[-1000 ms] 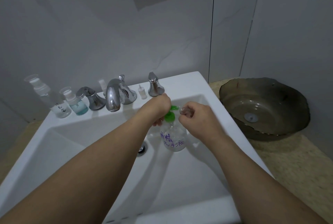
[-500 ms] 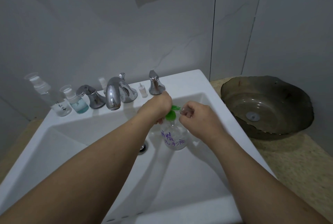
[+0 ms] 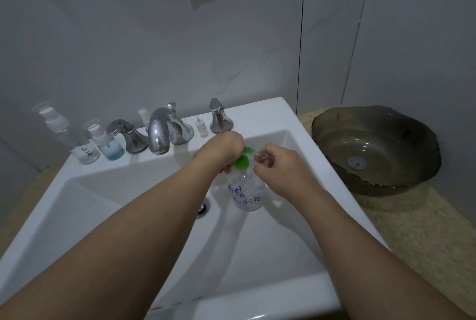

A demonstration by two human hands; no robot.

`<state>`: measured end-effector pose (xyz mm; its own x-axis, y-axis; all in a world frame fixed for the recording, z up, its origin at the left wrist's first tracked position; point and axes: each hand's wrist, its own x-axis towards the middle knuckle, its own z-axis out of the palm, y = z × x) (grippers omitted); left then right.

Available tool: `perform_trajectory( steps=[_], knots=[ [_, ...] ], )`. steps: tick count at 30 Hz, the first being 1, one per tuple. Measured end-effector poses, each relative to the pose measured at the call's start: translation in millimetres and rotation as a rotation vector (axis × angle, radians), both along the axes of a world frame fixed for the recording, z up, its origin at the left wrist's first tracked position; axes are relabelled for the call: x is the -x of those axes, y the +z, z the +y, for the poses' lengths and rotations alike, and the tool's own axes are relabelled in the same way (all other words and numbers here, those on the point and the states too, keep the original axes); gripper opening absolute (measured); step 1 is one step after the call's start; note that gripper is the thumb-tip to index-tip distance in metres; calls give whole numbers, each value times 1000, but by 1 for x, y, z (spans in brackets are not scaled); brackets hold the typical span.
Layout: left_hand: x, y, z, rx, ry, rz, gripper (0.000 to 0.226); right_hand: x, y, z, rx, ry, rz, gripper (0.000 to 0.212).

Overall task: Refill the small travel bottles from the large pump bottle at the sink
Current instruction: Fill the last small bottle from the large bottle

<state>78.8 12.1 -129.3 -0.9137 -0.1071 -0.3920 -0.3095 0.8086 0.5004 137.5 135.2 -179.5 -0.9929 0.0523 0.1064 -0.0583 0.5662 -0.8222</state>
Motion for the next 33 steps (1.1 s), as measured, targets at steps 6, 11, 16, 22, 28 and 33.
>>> perform_trajectory(
  steps=[6,11,16,22,28,33],
  knots=[
    [5,-10,-4,163,-81,51,28,2,-1,-1,-25,29,-32,9],
    [0,-5,-3,43,-21,113,35,1,-1,0,-19,17,-6,9],
    [-2,3,-2,-72,76,7,69,0,-1,0,24,0,3,10],
    [-4,5,-2,-60,66,-1,61,0,0,-2,31,16,9,10],
    [-1,-2,0,91,-20,25,28,1,0,-1,1,28,2,8],
    [2,-7,0,107,-17,34,25,2,0,0,0,30,-6,9]
  ],
)
